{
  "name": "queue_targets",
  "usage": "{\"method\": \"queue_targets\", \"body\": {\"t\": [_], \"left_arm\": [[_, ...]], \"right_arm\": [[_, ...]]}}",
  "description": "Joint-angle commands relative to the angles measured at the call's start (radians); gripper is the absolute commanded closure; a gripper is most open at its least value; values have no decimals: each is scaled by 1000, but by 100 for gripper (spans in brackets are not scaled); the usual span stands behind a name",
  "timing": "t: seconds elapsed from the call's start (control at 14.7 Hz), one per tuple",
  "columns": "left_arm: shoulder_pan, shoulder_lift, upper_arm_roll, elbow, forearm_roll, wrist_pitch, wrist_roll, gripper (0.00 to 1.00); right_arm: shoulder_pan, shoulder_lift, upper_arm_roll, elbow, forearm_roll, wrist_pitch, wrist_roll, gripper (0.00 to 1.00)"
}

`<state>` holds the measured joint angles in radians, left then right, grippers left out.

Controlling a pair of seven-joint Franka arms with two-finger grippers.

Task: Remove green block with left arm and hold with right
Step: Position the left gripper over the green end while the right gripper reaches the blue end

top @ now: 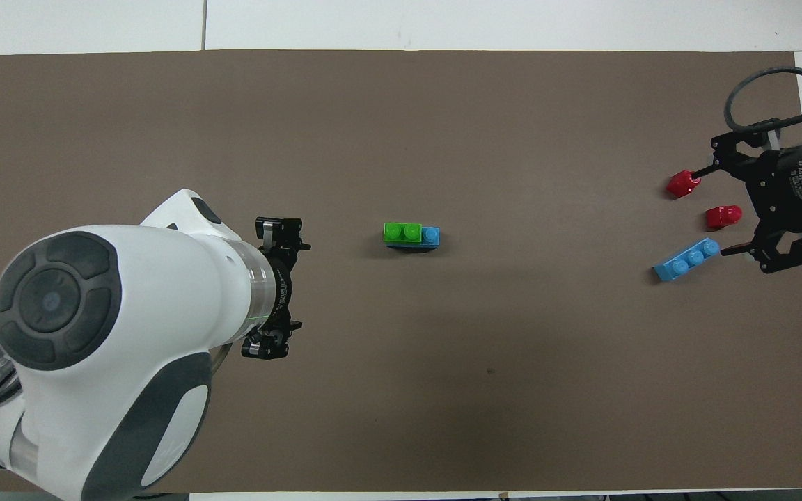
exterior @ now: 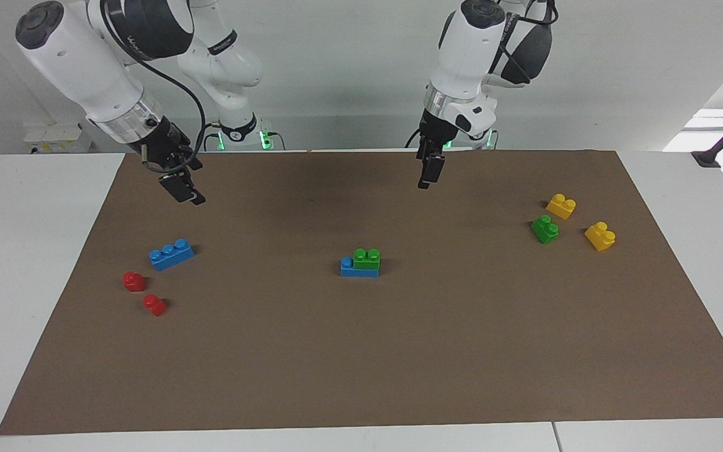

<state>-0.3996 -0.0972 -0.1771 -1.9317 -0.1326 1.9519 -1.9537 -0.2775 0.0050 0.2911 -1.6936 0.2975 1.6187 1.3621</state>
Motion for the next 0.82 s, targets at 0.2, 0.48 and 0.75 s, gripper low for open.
{"method": "queue_targets", "body": {"t": [0.2, 0.48, 0.75], "left_arm": [[-57, 137, 16, 65, 1, 51, -132, 0], [-97, 221, 16, 92, 28, 105, -217, 0], [-113, 304, 16, 152, 53, 127, -249, 0]], "right_arm": [[-2, 29, 6, -63, 140, 78, 32, 3], [40, 61, 6, -100, 207, 177, 66, 3], [86, 121, 6, -104, 233, 274, 112, 3]]}}
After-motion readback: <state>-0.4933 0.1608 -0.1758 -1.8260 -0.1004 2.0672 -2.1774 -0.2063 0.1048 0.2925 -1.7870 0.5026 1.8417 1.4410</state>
